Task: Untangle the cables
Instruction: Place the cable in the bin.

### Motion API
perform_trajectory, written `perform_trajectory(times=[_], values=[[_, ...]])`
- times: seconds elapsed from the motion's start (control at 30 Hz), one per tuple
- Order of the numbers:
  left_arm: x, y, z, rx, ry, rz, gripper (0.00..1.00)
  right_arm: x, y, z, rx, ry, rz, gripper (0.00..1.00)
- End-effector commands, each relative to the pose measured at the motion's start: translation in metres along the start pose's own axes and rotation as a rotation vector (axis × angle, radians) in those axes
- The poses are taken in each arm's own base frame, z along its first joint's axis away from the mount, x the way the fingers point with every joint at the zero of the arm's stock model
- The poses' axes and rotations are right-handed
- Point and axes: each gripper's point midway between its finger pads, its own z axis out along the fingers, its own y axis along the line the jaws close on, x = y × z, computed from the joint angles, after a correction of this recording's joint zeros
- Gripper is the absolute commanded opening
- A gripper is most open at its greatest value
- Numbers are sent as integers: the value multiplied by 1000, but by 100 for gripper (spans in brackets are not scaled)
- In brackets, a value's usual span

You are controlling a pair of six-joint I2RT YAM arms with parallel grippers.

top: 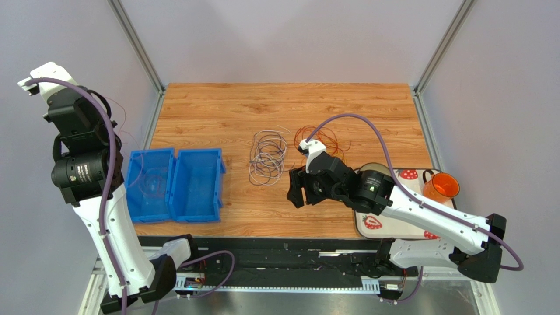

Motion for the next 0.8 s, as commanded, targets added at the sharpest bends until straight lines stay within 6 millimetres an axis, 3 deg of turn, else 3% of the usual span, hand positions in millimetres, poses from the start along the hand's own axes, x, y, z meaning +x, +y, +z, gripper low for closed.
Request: perform_trajectory(times=[0.0,0.13,0.17,0.27,0.47,0.63,0.77], values=[[-6,-5,3,26,-12,-51,0,-17,13,-4,-30,-11,-10,65],[14,-5,18,9,24,-61,0,-18,15,-5,-28,2,-7,65],[29,-5,21,8,50,-65,0,-18,16,-5,-27,5,-7,65],[48,-2,28,12,67,-90,0,-14,15,-1,-21,28,3,64],[71,9,39,-29,99,-108,0,-5,17,5,-22,71,5,64],[84,13,44,-50,120,-125,0,-11,22,10,-18,80,9,64],[114,12,53,-76,203,-160,0,-13,28,17,-27,88,17,64]])
